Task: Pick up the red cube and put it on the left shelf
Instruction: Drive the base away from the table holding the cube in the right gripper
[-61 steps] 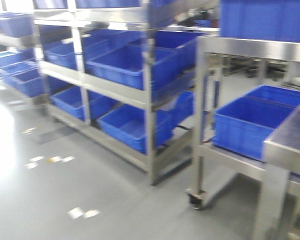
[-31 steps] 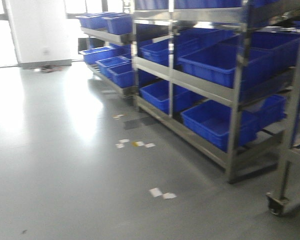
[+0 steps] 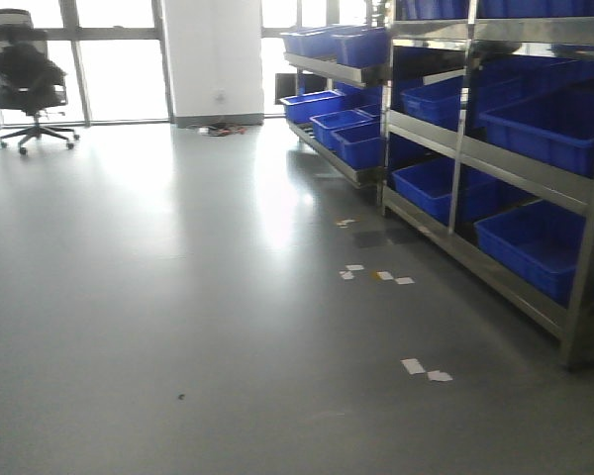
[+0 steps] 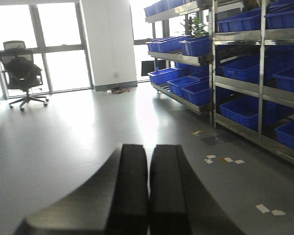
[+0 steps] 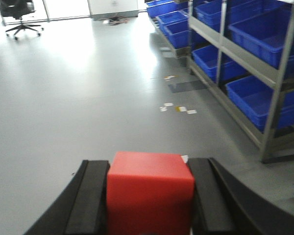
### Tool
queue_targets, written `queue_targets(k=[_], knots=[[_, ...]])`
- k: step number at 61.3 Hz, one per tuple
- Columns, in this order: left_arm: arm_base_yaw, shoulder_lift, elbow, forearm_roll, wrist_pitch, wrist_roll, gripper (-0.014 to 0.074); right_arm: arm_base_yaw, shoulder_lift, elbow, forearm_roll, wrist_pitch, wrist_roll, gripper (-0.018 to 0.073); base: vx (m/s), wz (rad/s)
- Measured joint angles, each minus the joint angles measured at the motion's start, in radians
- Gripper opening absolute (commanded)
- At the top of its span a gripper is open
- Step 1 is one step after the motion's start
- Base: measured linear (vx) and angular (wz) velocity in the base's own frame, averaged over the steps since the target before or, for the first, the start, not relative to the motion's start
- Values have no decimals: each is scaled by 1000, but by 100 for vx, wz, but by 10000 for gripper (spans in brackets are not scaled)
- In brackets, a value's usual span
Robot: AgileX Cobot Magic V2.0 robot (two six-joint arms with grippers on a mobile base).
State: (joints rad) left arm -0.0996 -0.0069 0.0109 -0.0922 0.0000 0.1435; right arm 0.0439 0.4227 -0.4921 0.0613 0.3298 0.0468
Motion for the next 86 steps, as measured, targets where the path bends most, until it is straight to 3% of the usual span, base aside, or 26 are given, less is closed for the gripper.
queue_targets(k=[49,86], knots=[[0,0,0,0,0,0,106,0,0,0,0,0,0,53,-18,44],[0,0,0,0,0,0,106,0,9,0,0,10,0,53,6,2]])
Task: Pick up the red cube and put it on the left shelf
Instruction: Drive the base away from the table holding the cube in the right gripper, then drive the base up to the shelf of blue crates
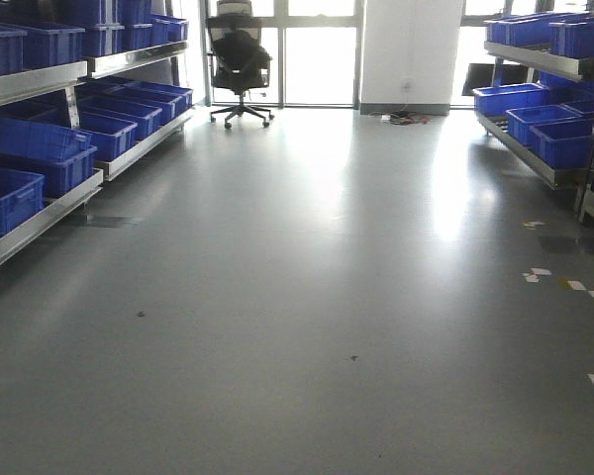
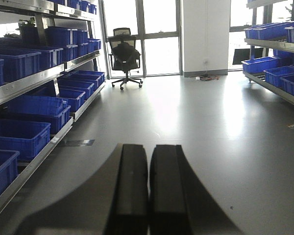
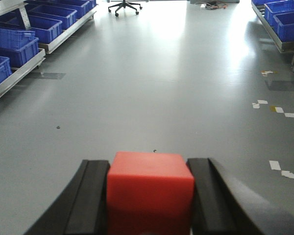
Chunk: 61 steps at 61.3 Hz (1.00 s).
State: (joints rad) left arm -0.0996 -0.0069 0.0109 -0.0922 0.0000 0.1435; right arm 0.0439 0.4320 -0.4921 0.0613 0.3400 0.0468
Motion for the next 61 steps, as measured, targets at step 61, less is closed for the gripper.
queue_targets(k=[61], knots=[[0,0,0,0,0,0,106,-1,0,0,0,10,0,53,37,2]])
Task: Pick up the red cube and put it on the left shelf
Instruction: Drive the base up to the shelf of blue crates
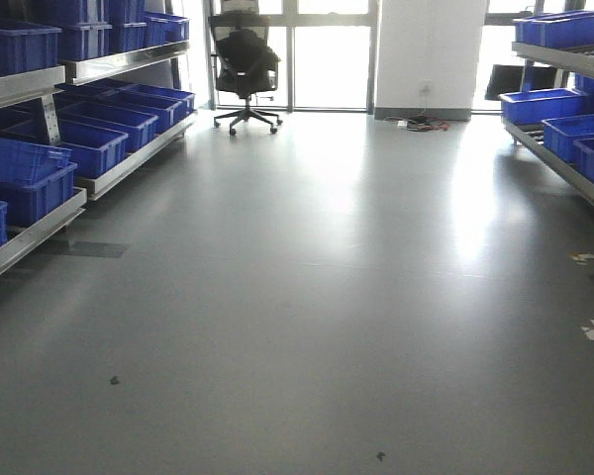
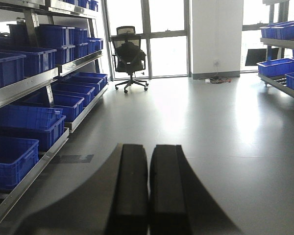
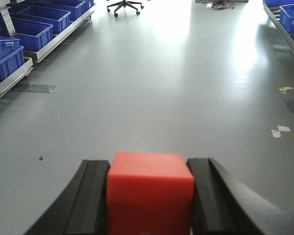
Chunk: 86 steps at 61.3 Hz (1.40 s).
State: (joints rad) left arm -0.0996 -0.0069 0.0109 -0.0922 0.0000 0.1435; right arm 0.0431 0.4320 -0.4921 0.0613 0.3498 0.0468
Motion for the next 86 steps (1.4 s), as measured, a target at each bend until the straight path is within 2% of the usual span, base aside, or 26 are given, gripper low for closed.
queue_targets(k=[52,86], knots=[[0,0,0,0,0,0,106,0,0,0,0,2,0,53,62,10],[0,0,0,0,0,0,106,0,2,0,0,3,0,53,66,26]])
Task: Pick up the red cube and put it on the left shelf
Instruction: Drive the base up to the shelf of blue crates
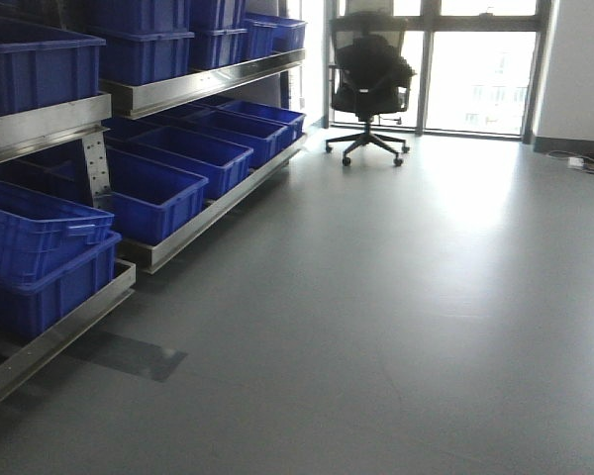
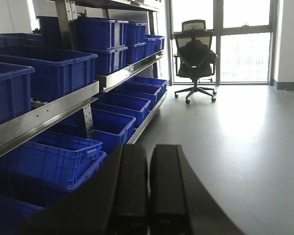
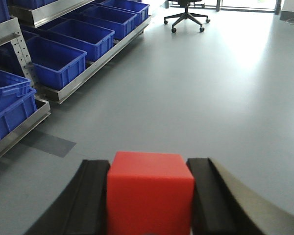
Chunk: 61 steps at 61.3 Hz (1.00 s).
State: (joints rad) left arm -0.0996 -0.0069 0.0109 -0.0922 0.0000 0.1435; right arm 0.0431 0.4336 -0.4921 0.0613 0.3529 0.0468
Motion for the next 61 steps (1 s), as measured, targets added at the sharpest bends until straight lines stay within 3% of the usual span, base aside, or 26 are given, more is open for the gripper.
queue_targets(k=[32,61], knots=[[0,0,0,0,0,0,106,0,0,0,0,0,0,53,59,38],[0,0,0,0,0,0,106,0,0,0,0,0,0,53,43,67]])
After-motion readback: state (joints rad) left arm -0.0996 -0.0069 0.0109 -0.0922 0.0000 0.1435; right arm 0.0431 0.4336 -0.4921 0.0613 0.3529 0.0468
